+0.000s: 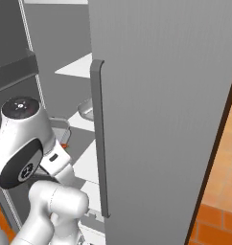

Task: Take the meat container that has the shrimp and place it on the second highest rack of the freezer. Then take the vegetable container that has the mushroom and carrot and place it on the highest rack of the freezer.

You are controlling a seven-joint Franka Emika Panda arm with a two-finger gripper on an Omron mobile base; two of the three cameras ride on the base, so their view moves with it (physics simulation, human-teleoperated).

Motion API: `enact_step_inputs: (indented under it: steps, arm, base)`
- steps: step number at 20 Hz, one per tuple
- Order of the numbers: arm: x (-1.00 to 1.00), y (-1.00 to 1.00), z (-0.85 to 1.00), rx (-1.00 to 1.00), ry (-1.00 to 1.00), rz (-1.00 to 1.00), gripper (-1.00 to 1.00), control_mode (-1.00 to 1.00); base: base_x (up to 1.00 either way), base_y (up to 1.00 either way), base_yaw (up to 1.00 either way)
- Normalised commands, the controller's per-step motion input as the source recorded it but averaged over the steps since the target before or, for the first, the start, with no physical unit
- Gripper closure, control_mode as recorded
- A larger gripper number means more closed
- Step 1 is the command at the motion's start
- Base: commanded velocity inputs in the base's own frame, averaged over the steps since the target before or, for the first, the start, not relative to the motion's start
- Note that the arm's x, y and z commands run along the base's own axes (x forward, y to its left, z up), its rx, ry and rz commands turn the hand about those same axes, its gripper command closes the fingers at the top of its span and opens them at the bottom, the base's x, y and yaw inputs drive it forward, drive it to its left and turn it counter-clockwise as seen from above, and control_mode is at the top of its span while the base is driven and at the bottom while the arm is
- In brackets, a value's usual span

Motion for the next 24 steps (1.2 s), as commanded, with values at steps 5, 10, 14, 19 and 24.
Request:
enact_step_inputs:
  steps: [5,10,14,19,24]
  arm:
    - [0.02,0.08,0.71,-0.05,-0.24,-0.01,1.0,-1.0]
    - [0.51,0.31,0.77,-0.12,-0.08,-0.16,1.0,-1.0]
    - [0.75,0.14,0.23,-0.08,-0.01,-0.21,1.0,-1.0]
    - [0.96,0.03,0.0,0.0,0.0,-0.14,1.0,-1.0]
    - [0.65,0.01,0.02,0.06,-0.04,-0.02,1.0,-1.0]
  base:
    - [0.0,0.0,0.0]
    - [0.0,0.0,0.0]
    - [0.0,0.0,0.0]
    - [0.0,0.0,0.0]
    - [0.0,0.0,0.0]
